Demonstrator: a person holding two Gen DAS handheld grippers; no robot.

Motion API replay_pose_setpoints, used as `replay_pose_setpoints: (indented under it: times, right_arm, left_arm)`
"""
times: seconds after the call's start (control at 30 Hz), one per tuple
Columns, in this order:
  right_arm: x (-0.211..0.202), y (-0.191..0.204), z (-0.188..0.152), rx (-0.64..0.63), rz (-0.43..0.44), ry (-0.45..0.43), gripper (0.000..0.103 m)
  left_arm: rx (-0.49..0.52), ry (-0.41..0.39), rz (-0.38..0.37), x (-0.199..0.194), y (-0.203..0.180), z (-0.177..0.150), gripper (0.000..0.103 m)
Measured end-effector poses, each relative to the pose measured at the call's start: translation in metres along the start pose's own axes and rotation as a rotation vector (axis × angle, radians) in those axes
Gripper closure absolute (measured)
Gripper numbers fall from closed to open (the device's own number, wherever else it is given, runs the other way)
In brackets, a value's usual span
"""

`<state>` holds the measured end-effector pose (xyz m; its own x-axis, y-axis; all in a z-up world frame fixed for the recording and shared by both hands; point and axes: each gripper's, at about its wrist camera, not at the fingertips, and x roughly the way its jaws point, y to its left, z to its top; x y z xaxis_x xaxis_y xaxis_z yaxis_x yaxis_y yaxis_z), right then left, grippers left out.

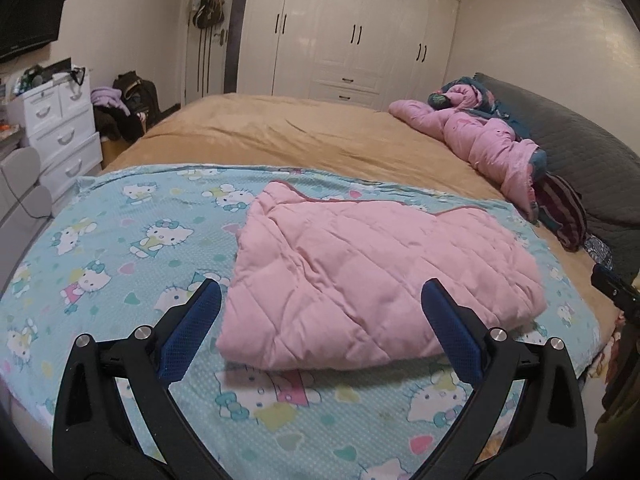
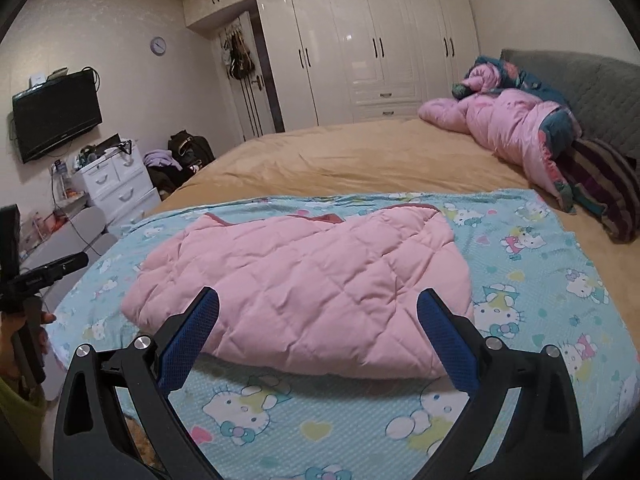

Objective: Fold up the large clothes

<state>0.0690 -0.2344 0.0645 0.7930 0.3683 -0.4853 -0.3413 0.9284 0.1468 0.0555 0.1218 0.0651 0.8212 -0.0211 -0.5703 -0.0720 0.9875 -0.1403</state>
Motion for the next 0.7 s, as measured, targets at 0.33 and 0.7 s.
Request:
replay_pose_setpoints:
  times: [0.33,0.7]
  right_arm:
    - [-0.012,0.034,-0.062,-0.009,-0.024,0.02,0.004]
    - [-0.013,0.04,-0.077,0.039,0.001,0.071,0.004]
  left_arm:
    - [0.025,-0.016,0.047,-0.027,-0.013,-0.059,0.009]
    - [0.006,0.013,0.064,-0.035,-0.016,-0.076,0.009]
